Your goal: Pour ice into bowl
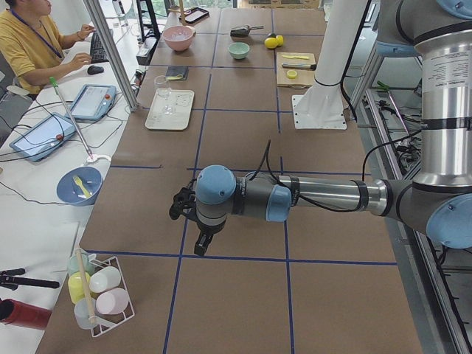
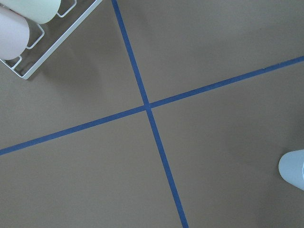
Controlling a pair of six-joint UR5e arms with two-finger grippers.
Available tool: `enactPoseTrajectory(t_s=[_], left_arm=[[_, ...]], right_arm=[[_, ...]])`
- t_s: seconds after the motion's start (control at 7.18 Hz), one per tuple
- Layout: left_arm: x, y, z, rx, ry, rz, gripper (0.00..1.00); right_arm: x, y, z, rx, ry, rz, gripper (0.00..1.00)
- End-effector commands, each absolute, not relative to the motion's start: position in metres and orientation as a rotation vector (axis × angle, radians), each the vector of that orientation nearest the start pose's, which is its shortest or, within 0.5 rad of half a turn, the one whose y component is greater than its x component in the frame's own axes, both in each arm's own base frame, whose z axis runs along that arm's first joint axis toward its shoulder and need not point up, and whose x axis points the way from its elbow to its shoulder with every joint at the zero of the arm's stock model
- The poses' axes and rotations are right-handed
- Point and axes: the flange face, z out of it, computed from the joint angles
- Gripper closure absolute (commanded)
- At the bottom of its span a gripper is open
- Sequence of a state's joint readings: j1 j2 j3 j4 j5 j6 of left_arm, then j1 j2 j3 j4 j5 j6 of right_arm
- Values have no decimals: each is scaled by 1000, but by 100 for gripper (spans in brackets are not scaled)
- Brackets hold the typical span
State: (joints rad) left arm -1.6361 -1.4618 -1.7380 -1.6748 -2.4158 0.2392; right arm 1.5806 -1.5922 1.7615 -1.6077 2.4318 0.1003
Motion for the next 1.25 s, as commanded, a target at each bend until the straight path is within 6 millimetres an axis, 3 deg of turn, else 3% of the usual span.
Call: enactPoseTrajectory(t_s=[0.0, 0.14, 0.7, 1.11], left_arm=[[-87, -450, 611, 280, 812, 235, 0], [-86, -449, 615, 271, 814, 232, 0], [-85, -440, 623, 250, 818, 225, 0], [-85, -443, 619, 259, 815, 231, 0]], right_arm=[[55, -482, 583, 74, -789, 13, 0], [34, -476, 592, 40, -785, -21, 0], [12, -471, 596, 9, -806, -59, 0], [5, -473, 595, 5, -807, -71, 0]])
